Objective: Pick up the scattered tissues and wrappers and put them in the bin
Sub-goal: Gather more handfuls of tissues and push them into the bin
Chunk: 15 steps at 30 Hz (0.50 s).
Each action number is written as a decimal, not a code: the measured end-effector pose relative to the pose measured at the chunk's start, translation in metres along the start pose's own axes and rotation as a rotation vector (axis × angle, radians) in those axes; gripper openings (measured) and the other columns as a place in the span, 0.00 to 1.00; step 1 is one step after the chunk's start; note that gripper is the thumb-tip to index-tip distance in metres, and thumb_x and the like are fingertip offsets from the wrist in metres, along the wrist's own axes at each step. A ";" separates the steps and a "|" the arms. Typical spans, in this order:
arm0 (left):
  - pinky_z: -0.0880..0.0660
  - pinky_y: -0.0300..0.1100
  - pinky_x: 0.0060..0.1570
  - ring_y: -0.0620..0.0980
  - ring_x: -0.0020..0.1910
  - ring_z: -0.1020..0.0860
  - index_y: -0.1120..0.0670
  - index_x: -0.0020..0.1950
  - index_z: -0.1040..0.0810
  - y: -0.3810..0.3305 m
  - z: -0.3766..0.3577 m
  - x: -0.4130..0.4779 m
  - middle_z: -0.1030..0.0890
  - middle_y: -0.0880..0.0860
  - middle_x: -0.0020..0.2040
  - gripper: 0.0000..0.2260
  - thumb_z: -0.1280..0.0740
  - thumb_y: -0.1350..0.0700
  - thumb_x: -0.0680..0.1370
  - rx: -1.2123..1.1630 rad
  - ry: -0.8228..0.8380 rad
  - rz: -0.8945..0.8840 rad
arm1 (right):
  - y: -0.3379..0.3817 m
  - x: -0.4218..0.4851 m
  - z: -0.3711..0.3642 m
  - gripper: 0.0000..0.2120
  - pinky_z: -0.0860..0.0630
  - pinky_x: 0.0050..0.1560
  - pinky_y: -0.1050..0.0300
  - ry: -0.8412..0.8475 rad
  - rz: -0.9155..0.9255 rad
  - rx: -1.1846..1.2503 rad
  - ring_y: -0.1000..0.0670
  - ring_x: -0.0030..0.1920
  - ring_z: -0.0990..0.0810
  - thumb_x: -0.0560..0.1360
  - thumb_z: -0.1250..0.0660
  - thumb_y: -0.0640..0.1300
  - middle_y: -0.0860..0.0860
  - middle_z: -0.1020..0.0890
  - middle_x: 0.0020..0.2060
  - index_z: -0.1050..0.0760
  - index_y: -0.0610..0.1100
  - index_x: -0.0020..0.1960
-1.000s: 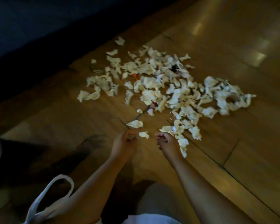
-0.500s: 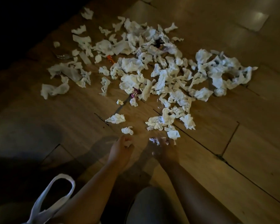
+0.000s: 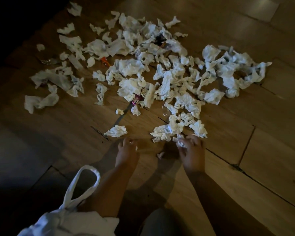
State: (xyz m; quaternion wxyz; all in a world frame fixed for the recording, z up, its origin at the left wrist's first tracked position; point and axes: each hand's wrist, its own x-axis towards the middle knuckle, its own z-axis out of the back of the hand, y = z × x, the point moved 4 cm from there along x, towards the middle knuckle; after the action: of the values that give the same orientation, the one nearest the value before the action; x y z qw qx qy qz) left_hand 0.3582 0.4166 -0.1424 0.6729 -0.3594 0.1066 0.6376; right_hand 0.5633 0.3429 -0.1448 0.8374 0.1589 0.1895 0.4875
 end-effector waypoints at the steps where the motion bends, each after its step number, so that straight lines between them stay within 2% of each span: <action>1: 0.30 0.48 0.63 0.58 0.72 0.40 0.51 0.71 0.34 0.000 -0.001 0.001 0.41 0.53 0.74 0.22 0.38 0.63 0.78 0.021 -0.004 0.005 | -0.006 -0.001 -0.006 0.14 0.31 0.64 0.52 0.078 -0.005 -0.051 0.44 0.66 0.33 0.75 0.34 0.42 0.45 0.30 0.66 0.23 0.47 0.60; 4: 0.29 0.47 0.63 0.58 0.69 0.36 0.55 0.71 0.35 0.002 -0.006 0.004 0.39 0.57 0.72 0.20 0.39 0.63 0.78 -0.014 0.016 0.036 | -0.018 -0.010 -0.024 0.14 0.35 0.67 0.56 0.257 -0.019 -0.014 0.48 0.68 0.33 0.76 0.37 0.41 0.47 0.32 0.69 0.25 0.49 0.61; 6: 0.30 0.48 0.62 0.58 0.67 0.32 0.58 0.70 0.36 0.006 -0.009 0.006 0.37 0.61 0.70 0.20 0.39 0.63 0.78 -0.135 0.074 0.096 | -0.017 -0.012 -0.025 0.13 0.30 0.63 0.57 0.263 -0.024 0.102 0.48 0.63 0.27 0.77 0.38 0.40 0.49 0.27 0.63 0.24 0.47 0.60; 8: 0.29 0.50 0.63 0.59 0.64 0.28 0.59 0.69 0.34 0.012 -0.008 0.009 0.32 0.62 0.68 0.20 0.37 0.62 0.78 -0.258 0.068 0.123 | -0.008 -0.009 -0.020 0.13 0.26 0.59 0.56 0.189 0.004 0.186 0.49 0.60 0.24 0.76 0.38 0.39 0.50 0.24 0.59 0.24 0.47 0.60; 10: 0.28 0.52 0.63 0.57 0.62 0.27 0.57 0.67 0.31 0.013 -0.001 0.013 0.29 0.60 0.66 0.18 0.36 0.61 0.77 -0.336 -0.019 0.057 | 0.005 -0.002 -0.016 0.20 0.28 0.59 0.59 0.087 0.034 0.301 0.54 0.63 0.27 0.76 0.36 0.39 0.55 0.26 0.62 0.29 0.48 0.66; 12: 0.27 0.50 0.62 0.53 0.62 0.27 0.52 0.69 0.35 0.014 0.015 0.014 0.33 0.58 0.69 0.22 0.35 0.61 0.77 -0.482 -0.196 -0.011 | 0.021 0.009 -0.015 0.25 0.31 0.59 0.63 0.103 0.021 0.428 0.57 0.62 0.30 0.75 0.34 0.39 0.57 0.30 0.62 0.34 0.45 0.71; 13: 0.27 0.49 0.63 0.49 0.62 0.28 0.48 0.71 0.38 0.017 0.023 0.015 0.37 0.57 0.71 0.26 0.34 0.62 0.76 -0.541 -0.275 -0.022 | 0.028 0.014 -0.019 0.24 0.31 0.59 0.63 0.146 0.045 0.418 0.55 0.63 0.29 0.75 0.34 0.38 0.55 0.29 0.62 0.33 0.44 0.70; 15: 0.30 0.44 0.63 0.47 0.64 0.32 0.47 0.74 0.42 0.022 0.036 0.021 0.45 0.55 0.75 0.34 0.31 0.64 0.73 -0.497 -0.348 -0.028 | 0.037 0.023 -0.032 0.16 0.29 0.62 0.57 0.184 0.144 0.257 0.47 0.65 0.29 0.75 0.34 0.39 0.47 0.30 0.66 0.25 0.41 0.63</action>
State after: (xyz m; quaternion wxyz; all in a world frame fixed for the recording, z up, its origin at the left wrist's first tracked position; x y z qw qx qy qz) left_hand 0.3297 0.4538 -0.1365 0.5811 -0.3999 -0.1744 0.6870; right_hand 0.5311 0.3832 -0.1597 0.7522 0.2326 0.3142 0.5304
